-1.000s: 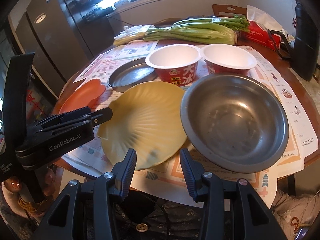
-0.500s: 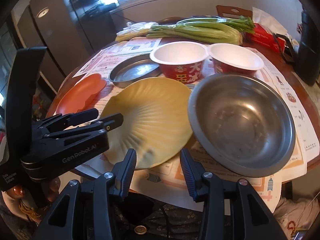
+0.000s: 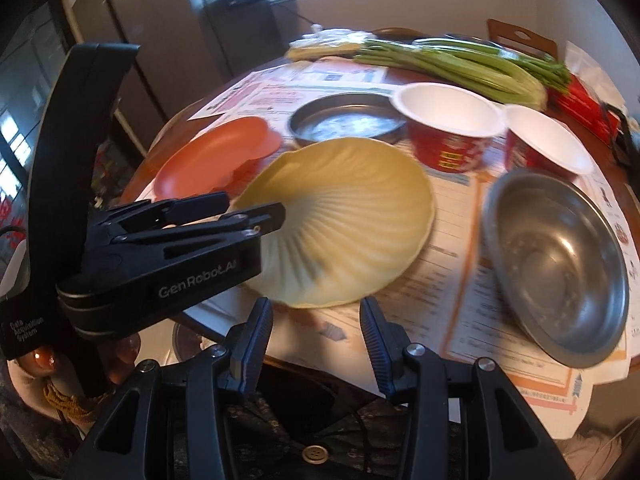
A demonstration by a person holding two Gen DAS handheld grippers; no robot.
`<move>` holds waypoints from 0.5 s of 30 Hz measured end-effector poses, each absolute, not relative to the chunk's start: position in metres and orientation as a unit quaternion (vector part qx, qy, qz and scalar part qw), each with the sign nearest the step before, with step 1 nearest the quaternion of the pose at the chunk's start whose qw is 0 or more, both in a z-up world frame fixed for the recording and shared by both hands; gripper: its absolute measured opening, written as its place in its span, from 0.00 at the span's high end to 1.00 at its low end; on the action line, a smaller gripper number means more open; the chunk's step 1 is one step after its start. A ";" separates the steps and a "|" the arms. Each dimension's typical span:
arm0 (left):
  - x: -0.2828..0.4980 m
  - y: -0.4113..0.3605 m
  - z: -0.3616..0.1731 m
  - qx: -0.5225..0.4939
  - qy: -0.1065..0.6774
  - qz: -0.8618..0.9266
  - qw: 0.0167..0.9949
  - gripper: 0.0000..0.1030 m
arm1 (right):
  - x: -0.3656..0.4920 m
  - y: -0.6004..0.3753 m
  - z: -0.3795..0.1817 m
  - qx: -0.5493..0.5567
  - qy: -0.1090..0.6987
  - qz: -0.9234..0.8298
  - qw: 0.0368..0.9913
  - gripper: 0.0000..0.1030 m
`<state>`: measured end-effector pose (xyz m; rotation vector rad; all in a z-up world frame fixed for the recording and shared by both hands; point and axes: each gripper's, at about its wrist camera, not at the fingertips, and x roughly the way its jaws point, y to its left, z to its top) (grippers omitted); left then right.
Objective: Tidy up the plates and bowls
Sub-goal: 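Move the left tool to the yellow shell plate rim and grasp it, then lift the yellow shell plate with the left tool and carry it over the pink plate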
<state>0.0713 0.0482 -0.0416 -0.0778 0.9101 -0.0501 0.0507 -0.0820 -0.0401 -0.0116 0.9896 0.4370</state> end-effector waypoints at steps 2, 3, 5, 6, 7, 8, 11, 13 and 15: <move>0.070 0.054 -0.042 -0.042 0.439 -0.021 0.897 0.47 | 0.049 -0.071 -0.038 -0.017 0.470 0.225 0.854 0.55; 0.068 0.056 -0.043 -0.044 0.439 -0.021 0.897 0.47 | 0.047 -0.066 -0.038 -0.021 0.469 0.231 0.852 0.55; 0.066 0.061 -0.043 -0.049 0.440 -0.021 0.896 0.47 | 0.044 -0.054 -0.037 -0.034 0.466 0.251 0.848 0.56; 0.066 0.063 -0.043 -0.051 0.439 -0.019 0.897 0.47 | 0.043 -0.051 -0.036 -0.037 0.466 0.256 0.846 0.56; 0.065 0.065 -0.042 -0.053 0.437 -0.016 0.898 0.47 | 0.043 -0.050 -0.035 -0.040 0.464 0.259 0.846 0.56; 0.064 0.068 -0.041 -0.056 0.435 -0.015 0.898 0.47 | 0.043 -0.050 -0.033 -0.043 0.459 0.258 0.849 0.55; 0.062 0.075 -0.039 -0.064 0.431 -0.011 0.900 0.47 | 0.044 -0.061 -0.029 -0.037 0.452 0.239 0.858 0.55; 0.061 0.077 -0.040 -0.068 0.431 -0.011 0.900 0.47 | 0.048 -0.071 -0.026 -0.030 0.449 0.223 0.865 0.55; 0.061 0.078 -0.040 -0.070 0.433 -0.010 0.899 0.47 | 0.057 -0.081 -0.022 -0.024 0.444 0.209 0.871 0.55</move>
